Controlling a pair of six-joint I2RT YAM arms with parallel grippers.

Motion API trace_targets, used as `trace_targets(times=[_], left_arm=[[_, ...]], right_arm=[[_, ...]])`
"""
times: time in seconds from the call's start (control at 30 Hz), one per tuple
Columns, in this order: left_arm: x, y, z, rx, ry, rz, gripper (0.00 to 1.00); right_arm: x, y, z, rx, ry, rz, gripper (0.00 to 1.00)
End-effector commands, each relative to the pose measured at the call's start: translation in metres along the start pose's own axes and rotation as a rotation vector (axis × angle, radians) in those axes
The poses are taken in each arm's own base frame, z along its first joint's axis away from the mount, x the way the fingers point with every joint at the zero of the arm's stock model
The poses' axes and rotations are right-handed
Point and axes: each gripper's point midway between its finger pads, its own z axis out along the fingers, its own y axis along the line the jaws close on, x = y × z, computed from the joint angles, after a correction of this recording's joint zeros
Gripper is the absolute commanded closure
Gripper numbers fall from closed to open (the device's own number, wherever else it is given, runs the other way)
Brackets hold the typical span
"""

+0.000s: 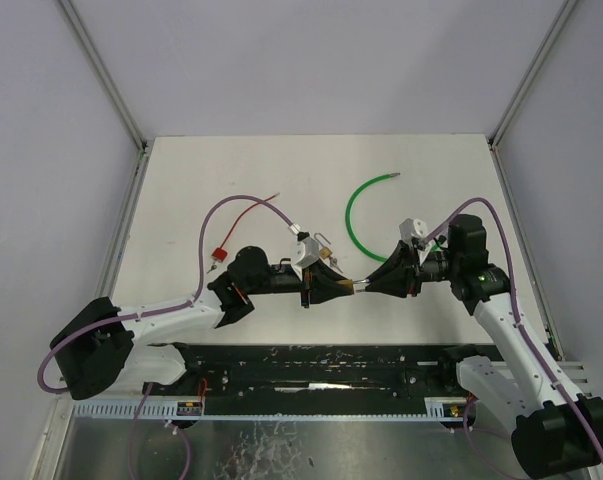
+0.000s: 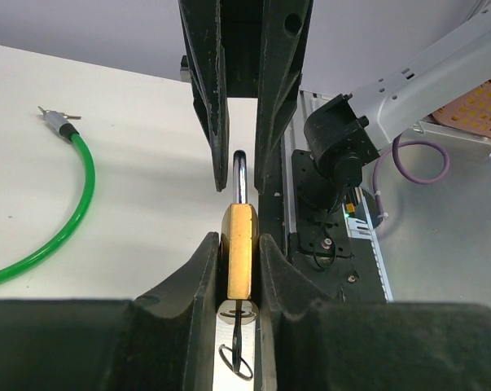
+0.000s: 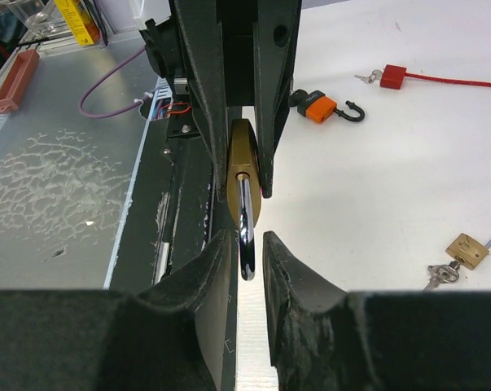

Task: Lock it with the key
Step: Lock the lock.

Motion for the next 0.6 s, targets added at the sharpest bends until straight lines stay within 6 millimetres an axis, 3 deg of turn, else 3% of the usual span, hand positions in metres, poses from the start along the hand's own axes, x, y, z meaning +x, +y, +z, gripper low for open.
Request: trace_targets(times=[0.0,0.17,0.23,0.43,0.57], left_arm=[[-0.0391,-0.005,0.0022,0.012,-0.113,0.094,0.99],[-0.0402,-0.0047,0.0014,0.01,-0.121,0.094,1.0],[-0.0415,-0.0035,0.0011,0.005,-0.127,0.092,0.99],[-0.0385,-0.0009,0.0003,-0.006,-0.144,0.069,0.99],[-0.0368,0.0034,0.0018,-0.022,-0.153,0.055,0.99]], right_arm=[[-0.0051,-0.0012,0.0016,-0.002,0.002,-0.032,0.72],[-0.0042,-0.0005,0.0026,-0.008,0.003,-0.026,0.77],[-0.0045,0.0006,0.0031,-0.017,0.002,-0.013,0.87],[-0.0047,0.005,0.005,-0.049,-0.003,0.001,1.0],[-0.0029,0.0062,0.0083,-0.061,-0.014,0.024,1.0]])
